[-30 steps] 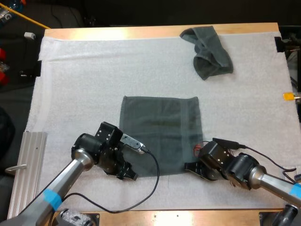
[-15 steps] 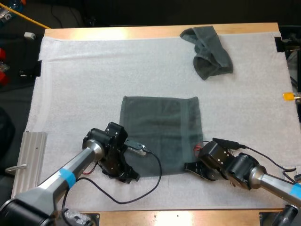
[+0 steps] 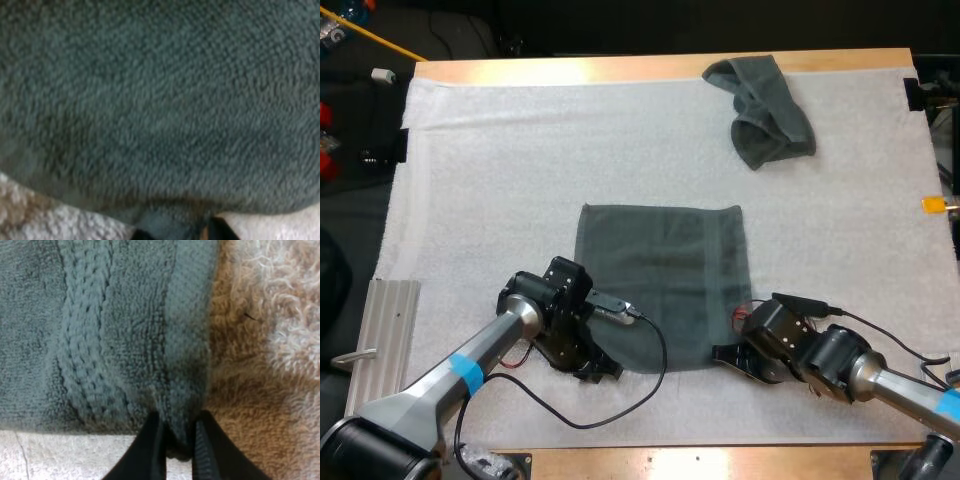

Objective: Pick towel from pile, fold and stack

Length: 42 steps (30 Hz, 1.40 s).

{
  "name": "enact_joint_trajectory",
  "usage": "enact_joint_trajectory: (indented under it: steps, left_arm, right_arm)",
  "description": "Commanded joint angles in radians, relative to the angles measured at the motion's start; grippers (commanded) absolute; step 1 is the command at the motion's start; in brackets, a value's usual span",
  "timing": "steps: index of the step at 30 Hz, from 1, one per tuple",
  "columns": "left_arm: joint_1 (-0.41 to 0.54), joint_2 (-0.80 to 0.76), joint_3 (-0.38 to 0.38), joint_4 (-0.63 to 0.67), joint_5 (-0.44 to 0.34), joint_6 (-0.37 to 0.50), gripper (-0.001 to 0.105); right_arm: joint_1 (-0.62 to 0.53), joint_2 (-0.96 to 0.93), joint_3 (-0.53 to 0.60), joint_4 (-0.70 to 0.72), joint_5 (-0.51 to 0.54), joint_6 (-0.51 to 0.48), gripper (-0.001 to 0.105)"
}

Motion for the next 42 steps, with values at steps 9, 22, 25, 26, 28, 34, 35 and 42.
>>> enact_joint_trajectory:
  steps: [9,22,25,26,28,34,35,42]
  left_arm:
    - [-0.005,0.008,0.002,-0.086,-0.014,-0.028,0.000]
    - [-0.005,-0.298,-0.001,0.023,-0.011,-0.017,0.000]
    - [-0.005,-0.404,-0.001,0.089,-0.006,-0.011,0.000]
    - [-0.005,-0.423,-0.001,0.106,-0.002,-0.007,0.000]
    - [-0.005,-0.492,-0.001,0.158,0.005,0.003,0.000]
    - [-0.005,-0.609,-0.001,0.266,0.051,0.003,0.000]
    - [-0.005,-0.620,-0.001,0.278,0.053,0.004,0.000]
    - [-0.004,-0.644,-0.001,0.253,0.056,0.009,0.000]
  right_arm:
    - [0.002,-0.007,0.000,0.009,0.009,-0.010,0.000]
    - [0.002,-0.094,-0.045,0.119,0.018,-0.119,0.000]
    - [0.003,-0.152,-0.066,0.178,0.018,-0.119,0.000]
    - [0.007,-0.168,-0.070,0.193,0.018,-0.119,0.000]
    - [0.021,-0.212,-0.086,0.233,0.015,-0.117,0.000]
    - [0.114,-0.292,-0.100,0.272,-0.002,-0.079,0.000]
    - [0.131,-0.297,-0.100,0.278,-0.001,-0.067,0.000]
    - [0.213,-0.303,-0.100,0.290,0.050,0.076,0.000]
